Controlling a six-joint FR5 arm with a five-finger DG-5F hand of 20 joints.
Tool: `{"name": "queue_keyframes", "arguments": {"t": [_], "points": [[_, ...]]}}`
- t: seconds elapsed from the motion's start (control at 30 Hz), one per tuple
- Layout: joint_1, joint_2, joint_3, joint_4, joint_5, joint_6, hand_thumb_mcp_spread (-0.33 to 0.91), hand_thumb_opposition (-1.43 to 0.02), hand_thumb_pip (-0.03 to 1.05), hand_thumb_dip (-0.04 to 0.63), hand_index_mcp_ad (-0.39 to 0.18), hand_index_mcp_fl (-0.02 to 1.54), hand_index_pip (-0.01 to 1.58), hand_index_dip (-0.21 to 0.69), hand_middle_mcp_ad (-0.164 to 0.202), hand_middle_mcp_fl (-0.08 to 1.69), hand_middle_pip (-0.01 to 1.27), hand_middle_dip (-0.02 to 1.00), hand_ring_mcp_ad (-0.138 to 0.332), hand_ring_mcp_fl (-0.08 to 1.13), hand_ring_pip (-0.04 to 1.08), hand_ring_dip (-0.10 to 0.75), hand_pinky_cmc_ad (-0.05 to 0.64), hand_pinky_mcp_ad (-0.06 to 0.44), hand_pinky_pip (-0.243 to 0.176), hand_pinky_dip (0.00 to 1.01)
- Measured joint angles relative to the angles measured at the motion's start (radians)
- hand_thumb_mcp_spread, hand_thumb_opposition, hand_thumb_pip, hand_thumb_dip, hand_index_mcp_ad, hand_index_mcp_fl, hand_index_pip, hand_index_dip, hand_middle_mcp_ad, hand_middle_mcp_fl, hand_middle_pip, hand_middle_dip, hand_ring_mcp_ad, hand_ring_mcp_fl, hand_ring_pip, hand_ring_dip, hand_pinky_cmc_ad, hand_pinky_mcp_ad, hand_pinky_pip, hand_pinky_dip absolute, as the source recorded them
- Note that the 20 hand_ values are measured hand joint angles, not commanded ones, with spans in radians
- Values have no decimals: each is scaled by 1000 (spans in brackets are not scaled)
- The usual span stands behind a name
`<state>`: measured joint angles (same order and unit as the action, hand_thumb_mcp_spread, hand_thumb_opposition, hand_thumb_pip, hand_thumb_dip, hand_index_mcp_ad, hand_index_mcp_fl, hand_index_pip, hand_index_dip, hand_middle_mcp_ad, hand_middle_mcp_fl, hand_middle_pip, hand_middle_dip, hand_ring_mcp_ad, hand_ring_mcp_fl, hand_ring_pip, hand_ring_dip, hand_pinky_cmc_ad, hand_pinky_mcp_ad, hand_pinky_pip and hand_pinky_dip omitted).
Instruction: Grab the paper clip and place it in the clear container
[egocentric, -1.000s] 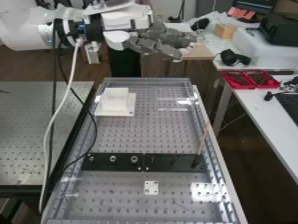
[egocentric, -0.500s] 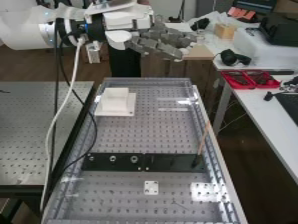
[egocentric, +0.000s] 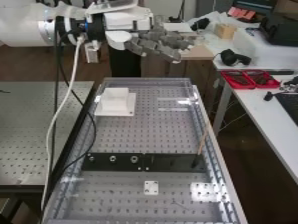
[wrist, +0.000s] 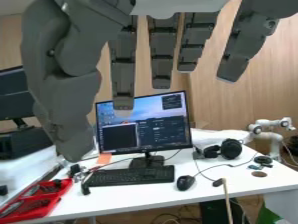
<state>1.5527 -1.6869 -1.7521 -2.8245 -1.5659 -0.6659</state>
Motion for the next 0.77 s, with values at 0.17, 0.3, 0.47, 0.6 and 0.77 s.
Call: {"name": "queue_keyframes", "arguments": {"t": [0.17,0.3,0.47,0.6,0.77], "points": [[0,5,-2,0,-2,-2,468,-805,356,279,-124,443,215,213,75,284,131,307,72,79,127,96,328,279,94,188],[2,11,-7,2,1,-2,471,-789,356,264,-122,429,166,213,75,288,131,307,72,79,126,93,328,279,94,188],[4,20,-17,9,10,-5,461,-789,354,253,-108,405,126,213,75,284,131,307,72,79,126,93,328,279,94,188],[5,27,-27,13,19,-4,461,-789,354,253,-110,403,120,220,75,284,131,307,72,79,126,96,328,279,94,188],[6,33,-35,20,23,-3,461,-789,354,253,-110,405,105,218,75,288,131,304,72,79,126,93,328,279,94,188]]}}
